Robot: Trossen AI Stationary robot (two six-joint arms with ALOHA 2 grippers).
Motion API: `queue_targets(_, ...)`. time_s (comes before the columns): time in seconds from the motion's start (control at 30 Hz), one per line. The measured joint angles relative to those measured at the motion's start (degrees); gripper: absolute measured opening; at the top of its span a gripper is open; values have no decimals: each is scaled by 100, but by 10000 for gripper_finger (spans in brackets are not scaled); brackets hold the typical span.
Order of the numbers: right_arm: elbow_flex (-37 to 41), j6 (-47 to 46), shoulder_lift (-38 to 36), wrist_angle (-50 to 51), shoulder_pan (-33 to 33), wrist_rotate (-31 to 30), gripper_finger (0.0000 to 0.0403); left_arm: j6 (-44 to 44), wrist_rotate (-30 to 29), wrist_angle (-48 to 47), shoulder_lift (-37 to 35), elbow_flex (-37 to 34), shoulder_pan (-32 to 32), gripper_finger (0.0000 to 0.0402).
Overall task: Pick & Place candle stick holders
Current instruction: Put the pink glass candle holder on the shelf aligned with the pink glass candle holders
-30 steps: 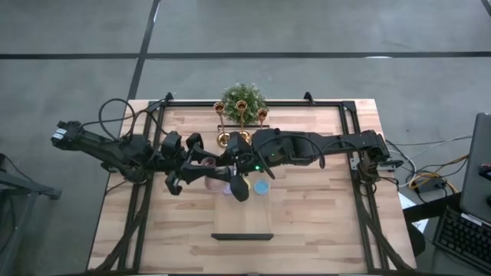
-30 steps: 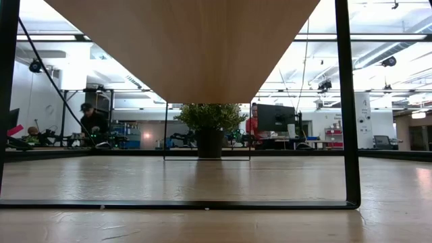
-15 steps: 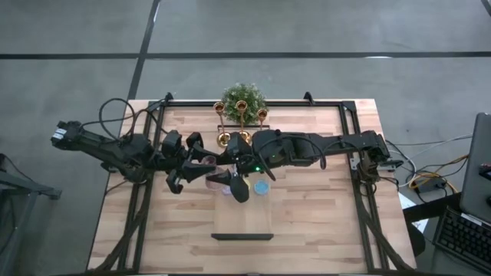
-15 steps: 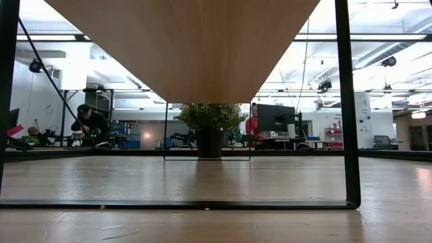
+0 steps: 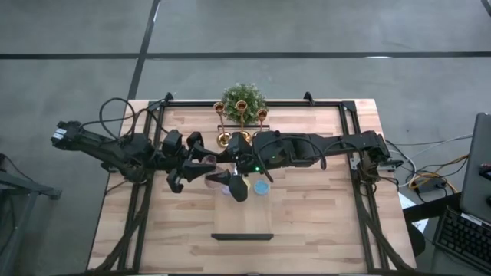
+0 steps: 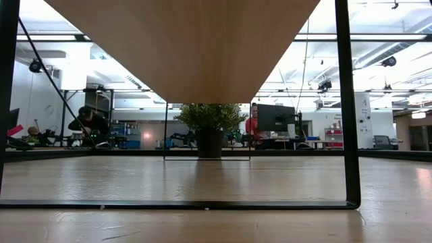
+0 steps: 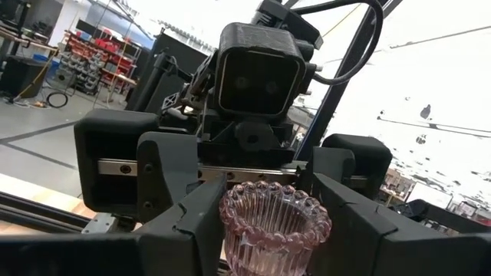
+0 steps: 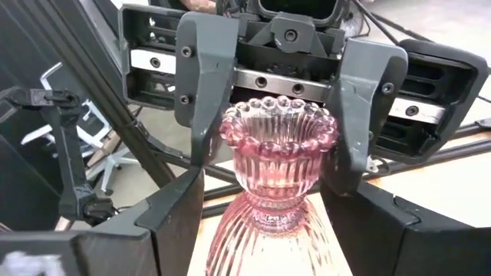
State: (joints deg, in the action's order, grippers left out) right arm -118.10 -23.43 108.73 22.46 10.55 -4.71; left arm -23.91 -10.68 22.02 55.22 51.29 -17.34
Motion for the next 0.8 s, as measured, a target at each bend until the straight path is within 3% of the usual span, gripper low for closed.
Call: queue_targets(0.8, 2, 137, -24, 441, -15, 55, 260, -15, 96, -379, -203, 0, -9, 179)
